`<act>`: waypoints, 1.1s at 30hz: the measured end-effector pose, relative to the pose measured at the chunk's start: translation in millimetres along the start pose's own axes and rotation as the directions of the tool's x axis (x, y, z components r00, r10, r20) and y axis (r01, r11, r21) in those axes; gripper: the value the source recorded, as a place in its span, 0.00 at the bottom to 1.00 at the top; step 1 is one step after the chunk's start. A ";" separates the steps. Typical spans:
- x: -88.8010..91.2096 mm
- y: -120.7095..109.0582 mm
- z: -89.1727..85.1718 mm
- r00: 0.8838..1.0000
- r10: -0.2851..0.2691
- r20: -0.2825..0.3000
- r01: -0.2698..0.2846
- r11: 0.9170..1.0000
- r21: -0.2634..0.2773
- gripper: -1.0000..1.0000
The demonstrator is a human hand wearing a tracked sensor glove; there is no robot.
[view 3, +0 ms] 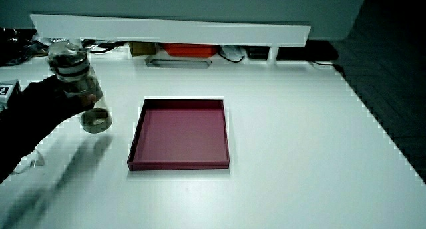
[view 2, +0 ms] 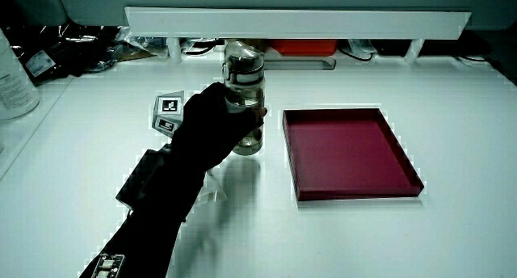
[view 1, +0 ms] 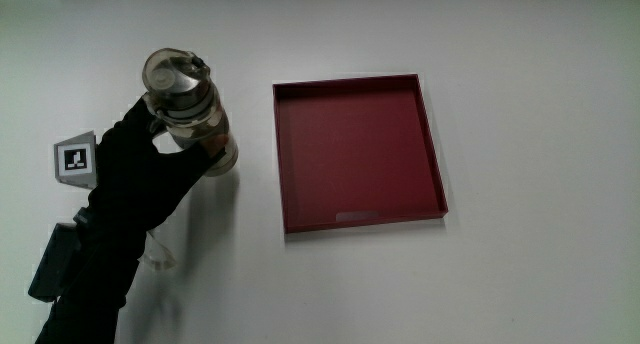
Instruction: Place bottle
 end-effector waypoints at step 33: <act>-42.6 -3.7 -1.3 0.994 0.096 -0.048 -0.093 0.994 0.061 0.50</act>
